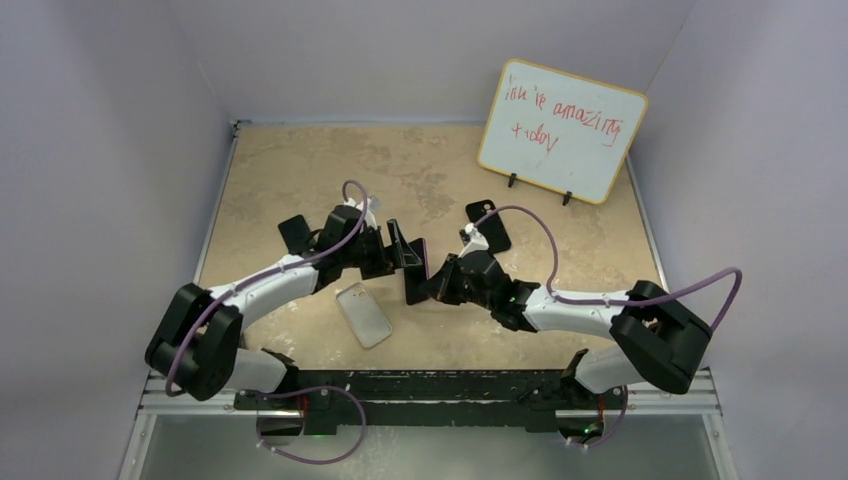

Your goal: Put the phone into the phone case

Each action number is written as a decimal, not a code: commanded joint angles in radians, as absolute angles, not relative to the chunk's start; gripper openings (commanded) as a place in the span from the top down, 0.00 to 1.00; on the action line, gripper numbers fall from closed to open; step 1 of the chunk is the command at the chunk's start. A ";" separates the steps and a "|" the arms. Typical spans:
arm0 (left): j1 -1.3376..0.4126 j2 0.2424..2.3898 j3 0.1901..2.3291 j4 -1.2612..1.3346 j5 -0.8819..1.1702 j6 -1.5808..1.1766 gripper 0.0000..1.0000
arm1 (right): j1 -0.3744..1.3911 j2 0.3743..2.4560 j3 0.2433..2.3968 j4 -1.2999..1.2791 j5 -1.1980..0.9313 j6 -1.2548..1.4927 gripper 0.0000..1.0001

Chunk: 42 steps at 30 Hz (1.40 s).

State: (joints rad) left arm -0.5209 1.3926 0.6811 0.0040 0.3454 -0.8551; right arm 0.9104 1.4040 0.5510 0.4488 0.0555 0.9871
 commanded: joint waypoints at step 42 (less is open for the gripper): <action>-0.527 1.181 0.603 -0.623 -0.227 -0.968 0.67 | 0.905 1.157 0.456 0.329 0.209 0.985 1.00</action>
State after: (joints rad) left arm -0.5259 1.1740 0.6033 -0.6739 -0.2317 -0.9840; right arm 0.9066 1.1816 0.4496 0.2749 0.1738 0.9871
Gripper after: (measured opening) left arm 0.345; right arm 0.037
